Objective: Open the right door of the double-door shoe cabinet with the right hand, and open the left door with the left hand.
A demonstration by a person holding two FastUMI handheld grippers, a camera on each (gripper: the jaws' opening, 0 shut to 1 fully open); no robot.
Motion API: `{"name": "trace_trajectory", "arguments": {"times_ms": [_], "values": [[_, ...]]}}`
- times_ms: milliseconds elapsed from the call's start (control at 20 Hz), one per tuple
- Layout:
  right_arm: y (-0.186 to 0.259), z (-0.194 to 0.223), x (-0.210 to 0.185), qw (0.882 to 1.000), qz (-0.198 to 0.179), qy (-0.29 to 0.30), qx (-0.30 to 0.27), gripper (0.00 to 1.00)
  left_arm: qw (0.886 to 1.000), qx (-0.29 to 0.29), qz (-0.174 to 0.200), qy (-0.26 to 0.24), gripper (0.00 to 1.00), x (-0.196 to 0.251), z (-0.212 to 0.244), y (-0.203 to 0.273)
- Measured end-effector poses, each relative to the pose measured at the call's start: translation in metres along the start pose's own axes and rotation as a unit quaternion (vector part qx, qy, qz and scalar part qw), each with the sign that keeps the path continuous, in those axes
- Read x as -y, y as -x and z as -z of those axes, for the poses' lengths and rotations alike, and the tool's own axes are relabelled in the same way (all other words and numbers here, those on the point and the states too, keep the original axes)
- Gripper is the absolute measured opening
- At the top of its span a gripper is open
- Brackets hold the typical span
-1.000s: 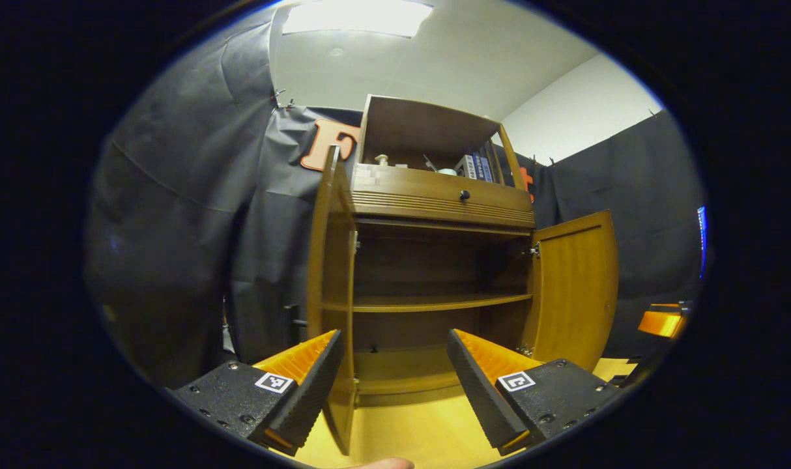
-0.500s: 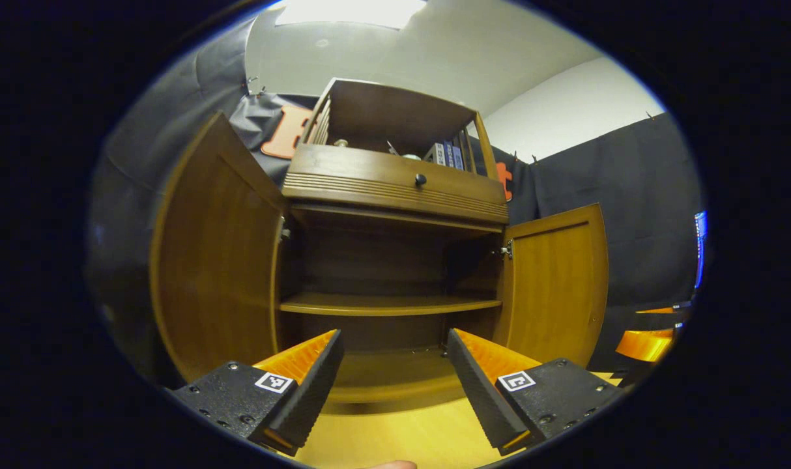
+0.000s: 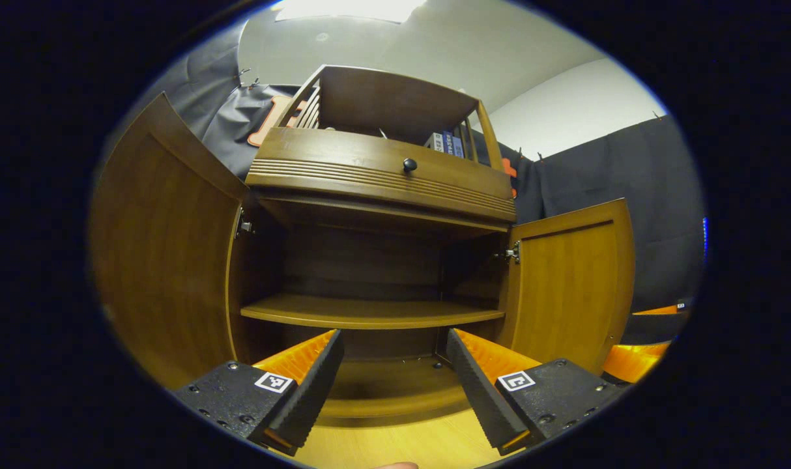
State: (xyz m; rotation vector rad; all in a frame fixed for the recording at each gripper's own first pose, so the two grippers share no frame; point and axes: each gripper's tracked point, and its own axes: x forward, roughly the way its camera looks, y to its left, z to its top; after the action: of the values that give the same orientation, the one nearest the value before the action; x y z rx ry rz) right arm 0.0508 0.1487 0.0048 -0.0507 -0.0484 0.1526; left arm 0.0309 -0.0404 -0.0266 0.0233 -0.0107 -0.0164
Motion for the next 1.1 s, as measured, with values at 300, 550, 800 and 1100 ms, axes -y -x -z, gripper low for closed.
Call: {"name": "trace_trajectory", "arguments": {"times_ms": [300,550,800,1100], "values": [[-0.033,0.007,-0.008,1.000,0.012,0.006,-0.003,0.98,1.000,-0.023,-0.013,-0.008,0.97,-0.025,0.020,-0.026],[-0.054,0.014,-0.020,1.000,0.011,-0.002,-0.003,1.00,0.999,-0.031,-0.009,-0.025,0.94,-0.035,0.025,-0.034],[-0.066,0.019,-0.031,1.000,-0.003,-0.022,-0.002,0.95,0.999,-0.028,-0.003,-0.024,0.95,-0.033,0.024,-0.032],[-0.067,0.025,-0.036,1.000,-0.007,-0.012,-0.009,0.98,0.999,-0.025,0.002,-0.021,0.92,-0.032,0.023,-0.031]]}}
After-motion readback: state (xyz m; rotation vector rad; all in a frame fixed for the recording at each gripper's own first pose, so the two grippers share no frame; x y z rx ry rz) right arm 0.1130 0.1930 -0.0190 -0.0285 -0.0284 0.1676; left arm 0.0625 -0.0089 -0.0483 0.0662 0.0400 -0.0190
